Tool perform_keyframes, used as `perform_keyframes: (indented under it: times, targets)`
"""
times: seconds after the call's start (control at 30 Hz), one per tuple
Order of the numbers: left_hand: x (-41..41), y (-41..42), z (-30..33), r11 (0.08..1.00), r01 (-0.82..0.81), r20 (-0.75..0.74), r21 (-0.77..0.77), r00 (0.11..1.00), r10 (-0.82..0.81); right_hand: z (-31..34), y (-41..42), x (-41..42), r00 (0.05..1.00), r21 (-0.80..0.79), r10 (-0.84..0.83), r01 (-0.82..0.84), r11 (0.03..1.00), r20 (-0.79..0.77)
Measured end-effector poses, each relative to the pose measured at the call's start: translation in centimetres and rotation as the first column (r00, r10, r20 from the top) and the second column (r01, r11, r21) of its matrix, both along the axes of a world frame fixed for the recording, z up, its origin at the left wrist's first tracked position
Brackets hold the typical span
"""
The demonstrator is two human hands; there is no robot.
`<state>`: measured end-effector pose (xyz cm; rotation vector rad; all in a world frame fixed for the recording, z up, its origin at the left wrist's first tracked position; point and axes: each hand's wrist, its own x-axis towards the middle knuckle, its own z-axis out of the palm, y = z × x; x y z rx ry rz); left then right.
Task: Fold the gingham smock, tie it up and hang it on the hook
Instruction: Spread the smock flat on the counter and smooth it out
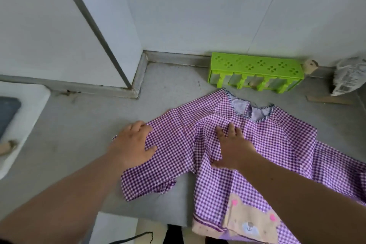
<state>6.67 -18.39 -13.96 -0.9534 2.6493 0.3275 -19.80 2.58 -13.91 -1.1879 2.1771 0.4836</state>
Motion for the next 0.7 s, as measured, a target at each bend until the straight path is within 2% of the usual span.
perform_keyframes:
  times: [0.07,0.13,0.17,0.27,0.37,0.47,0.6,0.63,0.67,0.7]
  targets:
    - [2.3,0.8,-0.3,0.978,0.203,-0.041,-0.049,0.978,-0.205,0.1,-0.2,-0.2,1.0,0.01,0.002,-0.002,1.0,-0.008]
    - [4.3,1.9,-0.4,0.918,0.397,0.051,-0.018,0.917,-0.395,0.1,-0.7,-0.3,1.0,0.016,0.006,-0.005,1.0,-0.014]
    - [4.5,2.4,-0.5,0.9,0.436,0.118,0.017,0.893,-0.435,0.2,-0.8,-0.6,1.0,0.016,0.002,-0.002,1.0,-0.015]
    - [5.3,3.4,-1.0,0.905,0.422,0.188,0.049,0.886,-0.423,0.2,-1.4,-0.6,1.0,0.021,-0.011,0.011,1.0,-0.01]
    - [5.2,3.8,-1.3,0.915,0.404,0.15,-0.011,0.905,-0.398,0.4,-1.6,-0.3,0.999,0.037,-0.035,0.035,0.999,-0.006]
    - [4.9,3.2,-0.4,0.969,0.245,0.03,-0.017,0.969,-0.244,0.5,-1.7,-0.2,0.999,0.038,-0.051,0.051,0.998,0.0]
    - [5.5,1.5,1.2,0.994,-0.104,-0.034,-0.018,0.994,0.103,0.7,-1.7,0.0,0.998,0.03,-0.065,0.065,0.997,0.006]
    - [5.7,1.3,1.4,0.967,-0.255,-0.08,-0.002,0.964,0.254,0.7,-1.8,0.0,0.998,0.032,-0.07,0.069,0.997,0.006]
    - [5.7,1.2,1.6,0.906,-0.421,-0.123,0.044,0.898,0.423,0.7,-1.8,0.0,0.997,0.035,-0.075,0.074,0.997,0.007]
    - [5.6,0.9,1.8,0.81,-0.573,-0.149,0.127,0.796,0.586,0.7,-1.8,0.1,0.997,0.035,-0.078,0.077,0.996,0.007]
